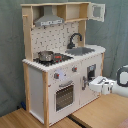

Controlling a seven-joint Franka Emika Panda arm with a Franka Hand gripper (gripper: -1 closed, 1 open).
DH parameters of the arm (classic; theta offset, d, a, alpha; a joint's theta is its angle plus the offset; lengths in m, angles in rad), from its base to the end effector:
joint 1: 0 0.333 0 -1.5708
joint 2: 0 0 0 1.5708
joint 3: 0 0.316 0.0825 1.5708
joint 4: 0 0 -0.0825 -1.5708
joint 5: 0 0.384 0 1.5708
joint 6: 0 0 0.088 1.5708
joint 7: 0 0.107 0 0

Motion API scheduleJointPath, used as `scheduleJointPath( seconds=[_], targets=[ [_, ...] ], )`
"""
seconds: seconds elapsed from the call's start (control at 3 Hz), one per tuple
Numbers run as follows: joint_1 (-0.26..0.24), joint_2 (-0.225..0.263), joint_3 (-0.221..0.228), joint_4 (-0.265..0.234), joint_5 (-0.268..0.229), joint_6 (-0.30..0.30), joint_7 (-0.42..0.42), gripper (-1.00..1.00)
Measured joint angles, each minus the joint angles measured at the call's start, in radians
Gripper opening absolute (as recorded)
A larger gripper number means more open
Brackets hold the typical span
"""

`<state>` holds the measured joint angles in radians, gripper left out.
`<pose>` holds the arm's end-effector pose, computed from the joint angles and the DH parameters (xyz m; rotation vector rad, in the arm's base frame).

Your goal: Play with the kitchen

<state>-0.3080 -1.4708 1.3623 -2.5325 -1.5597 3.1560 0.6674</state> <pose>0.1696 0.4082 0.3309 0.4938 1.5506 0.9369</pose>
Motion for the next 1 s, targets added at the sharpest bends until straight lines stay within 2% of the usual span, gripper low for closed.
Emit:
scheduleJointPath(
  seconds=[0.33, 0.67, 1.0],
  targets=[
    [0.004, 0.000, -0.074, 0.007, 0.000, -0.059, -0.036, 1.00],
    [-0.009, 0.001, -0.149, 0.037, 0.006, -0.088, -0.088, 1.00],
    [-0.051, 0.004, -0.204, 0.104, 0.022, -0.129, -0.129, 1.00]
  ],
)
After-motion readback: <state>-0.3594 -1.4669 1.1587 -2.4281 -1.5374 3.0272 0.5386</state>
